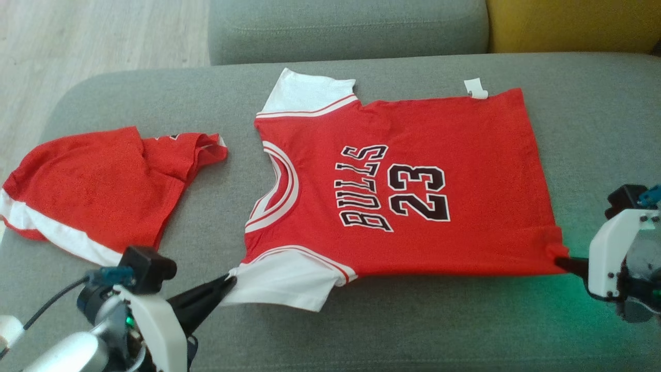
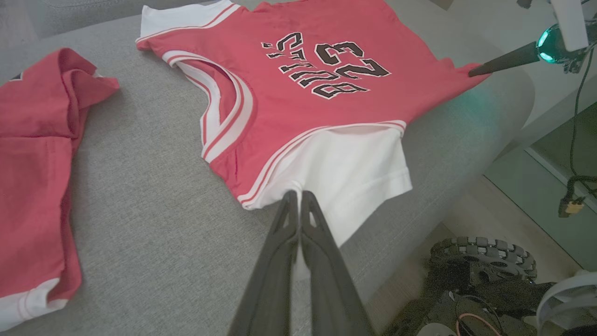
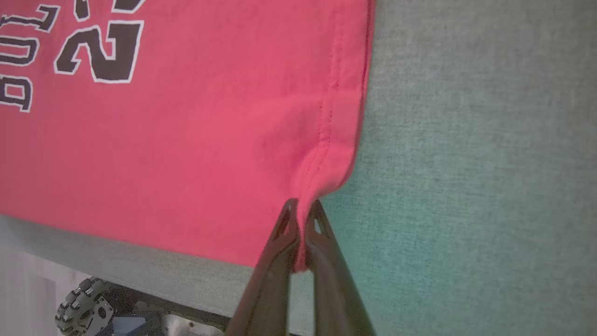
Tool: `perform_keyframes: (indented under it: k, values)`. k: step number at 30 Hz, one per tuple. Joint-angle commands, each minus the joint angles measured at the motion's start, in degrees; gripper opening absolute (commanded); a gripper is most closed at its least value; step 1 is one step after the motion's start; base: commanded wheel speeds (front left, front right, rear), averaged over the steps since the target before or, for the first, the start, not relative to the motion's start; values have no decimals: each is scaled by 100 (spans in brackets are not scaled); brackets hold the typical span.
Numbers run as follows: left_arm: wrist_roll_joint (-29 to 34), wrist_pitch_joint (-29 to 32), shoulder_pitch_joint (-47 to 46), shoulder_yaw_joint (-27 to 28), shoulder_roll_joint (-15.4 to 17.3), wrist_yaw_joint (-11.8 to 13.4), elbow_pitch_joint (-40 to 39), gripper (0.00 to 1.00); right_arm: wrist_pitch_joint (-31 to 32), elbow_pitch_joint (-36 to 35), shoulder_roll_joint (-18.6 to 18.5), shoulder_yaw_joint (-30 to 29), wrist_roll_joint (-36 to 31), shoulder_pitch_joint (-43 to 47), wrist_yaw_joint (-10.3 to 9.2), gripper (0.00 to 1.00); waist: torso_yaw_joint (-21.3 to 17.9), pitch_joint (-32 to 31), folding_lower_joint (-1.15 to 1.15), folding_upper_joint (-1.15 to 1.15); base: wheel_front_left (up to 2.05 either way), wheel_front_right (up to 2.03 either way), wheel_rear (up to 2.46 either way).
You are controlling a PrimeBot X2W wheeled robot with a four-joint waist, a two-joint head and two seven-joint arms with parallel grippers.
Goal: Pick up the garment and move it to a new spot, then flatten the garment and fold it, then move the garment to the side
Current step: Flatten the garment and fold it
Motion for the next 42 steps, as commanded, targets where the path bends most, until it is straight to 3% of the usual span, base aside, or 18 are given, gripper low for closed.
perform_keyframes:
  k: [1, 10, 24, 33, 39, 40, 41, 42]
  values:
    - [2, -19, -372, 339, 207, 43, -155, 0, 43, -174, -212, -128, -80, -37, 20, 0, 5, 46, 0, -1, 0, 0, 0]
    - [125, 2, -850, 398, 100, 18, 33, 0, 313, -291, 15, -651, -523, -218, 20, 0, 40, 313, 0, -1, 0, 0, 0]
    - [225, 66, -2053, 225, -342, -112, 878, 0, 699, -249, 549, -1315, -1318, -847, 20, 0, 47, 945, 0, -1, 0, 0, 0]
    - [304, -8, -2760, -145, -568, -142, 1465, 0, 642, -127, 790, -1499, -1642, -1235, 20, 0, 31, 1238, 0, -1, 0, 0, 0]
    - [277, -183, -3144, -478, -676, -145, 1825, 0, 275, -133, 864, -1425, -1852, -1478, 20, 0, -1, 1324, 0, -1, 0, 0, 0]
    - [290, -243, -3204, -509, -699, -145, 1898, 0, 79, -141, 859, -1413, -1955, -1523, 20, 100, -5, 1331, 0, -1, 0, 0, 0]
    - [342, -332, -3261, -516, -729, -145, 1994, 37, -65, -110, 883, -1409, -2023, -1552, 20, 100, -13, 1333, 0, -1, 0, 0, 0]
    - [406, -429, -3305, -517, -764, -134, 2099, 99, -157, -77, 915, -1385, -2051, -1572, 20, 100, -22, 1333, 0, -1, 0, 0, 0]
